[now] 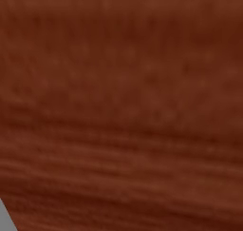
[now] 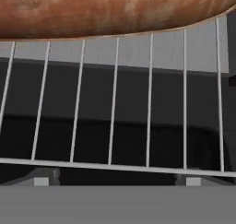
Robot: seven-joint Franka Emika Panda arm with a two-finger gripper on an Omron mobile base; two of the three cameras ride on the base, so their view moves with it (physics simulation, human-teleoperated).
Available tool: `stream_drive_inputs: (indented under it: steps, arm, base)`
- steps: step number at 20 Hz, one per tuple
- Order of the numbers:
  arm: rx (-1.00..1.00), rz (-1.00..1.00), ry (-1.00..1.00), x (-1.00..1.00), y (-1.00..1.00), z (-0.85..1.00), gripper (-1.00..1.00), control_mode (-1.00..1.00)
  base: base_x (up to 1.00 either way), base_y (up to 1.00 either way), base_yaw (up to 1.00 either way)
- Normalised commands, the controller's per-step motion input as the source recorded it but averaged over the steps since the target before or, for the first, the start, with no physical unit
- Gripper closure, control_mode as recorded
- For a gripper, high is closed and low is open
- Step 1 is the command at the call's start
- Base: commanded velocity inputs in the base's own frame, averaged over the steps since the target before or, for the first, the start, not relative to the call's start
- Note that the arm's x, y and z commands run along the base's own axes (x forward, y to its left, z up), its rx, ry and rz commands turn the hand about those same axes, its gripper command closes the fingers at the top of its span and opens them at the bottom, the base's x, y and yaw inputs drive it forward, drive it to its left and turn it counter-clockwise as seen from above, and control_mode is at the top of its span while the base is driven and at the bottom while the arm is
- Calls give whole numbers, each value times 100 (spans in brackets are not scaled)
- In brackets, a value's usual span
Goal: Pull the toaster oven rack outwards. Pick up the baguette from the plate and place it on the toaster oven rack. Close the toaster oven door fully and set the temperature to the lowest setting.
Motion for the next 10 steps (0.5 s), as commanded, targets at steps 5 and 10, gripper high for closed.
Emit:
stream_drive_inputs:
  steps: [5, 10]
  arm:
    - [0, 0, -13, 23, -12, 6, -100, -100]
    - [0, 0, -11, 9, -7, 18, -100, -100]
  base:
    - [0, 0, 0]
    - [0, 0, 0]
